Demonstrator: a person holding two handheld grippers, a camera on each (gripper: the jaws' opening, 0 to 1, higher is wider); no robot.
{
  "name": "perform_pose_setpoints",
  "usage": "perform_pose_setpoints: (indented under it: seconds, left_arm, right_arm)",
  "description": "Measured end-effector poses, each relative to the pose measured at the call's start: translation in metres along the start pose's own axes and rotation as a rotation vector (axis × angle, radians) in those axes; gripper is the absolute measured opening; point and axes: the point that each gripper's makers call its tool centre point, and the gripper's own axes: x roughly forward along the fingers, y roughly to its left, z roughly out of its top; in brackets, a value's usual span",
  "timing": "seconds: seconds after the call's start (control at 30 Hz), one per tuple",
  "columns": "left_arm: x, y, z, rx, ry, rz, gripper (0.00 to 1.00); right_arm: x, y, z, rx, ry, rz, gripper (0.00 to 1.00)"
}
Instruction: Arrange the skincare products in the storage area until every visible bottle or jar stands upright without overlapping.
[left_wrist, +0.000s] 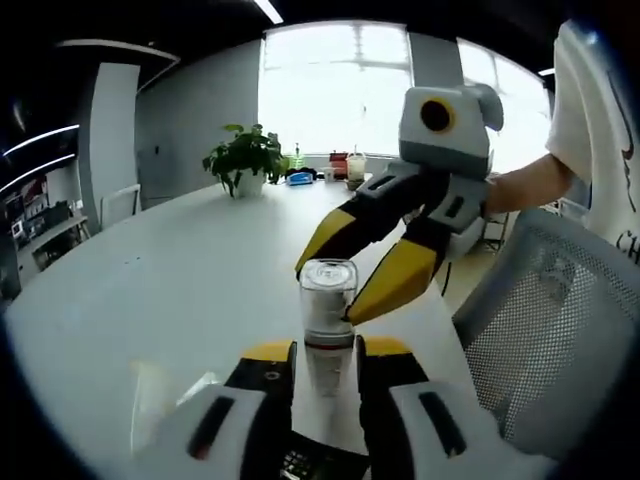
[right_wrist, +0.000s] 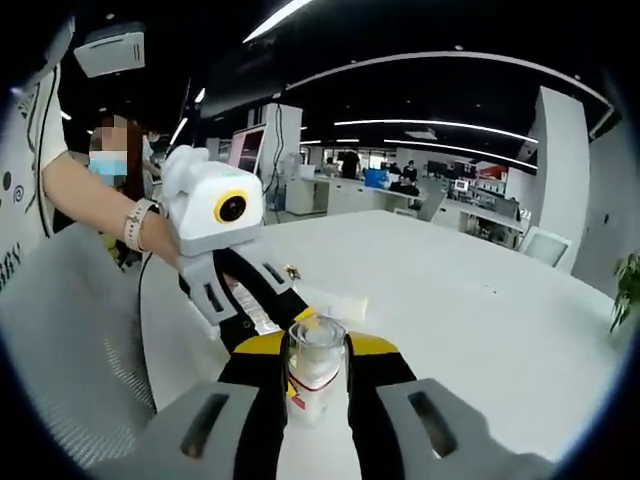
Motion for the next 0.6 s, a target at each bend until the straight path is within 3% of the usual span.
perform_pose_setpoints:
  seconds: [0.23, 0.6]
  left_arm:
    - [-0.010, 0.002, 0.000, 0.000, 0.002, 0.029, 0.25]
    - [-0.026, 0.014, -0.008, 0.010, 0.032, 0.082, 0.28]
  right_arm:
    - [-0.003, -0.001, -0.001, -0.003, 0.020, 0.009, 0.28]
    - [-0.003, -0.006, 0.024, -0.052, 0.034, -0.001, 0.34]
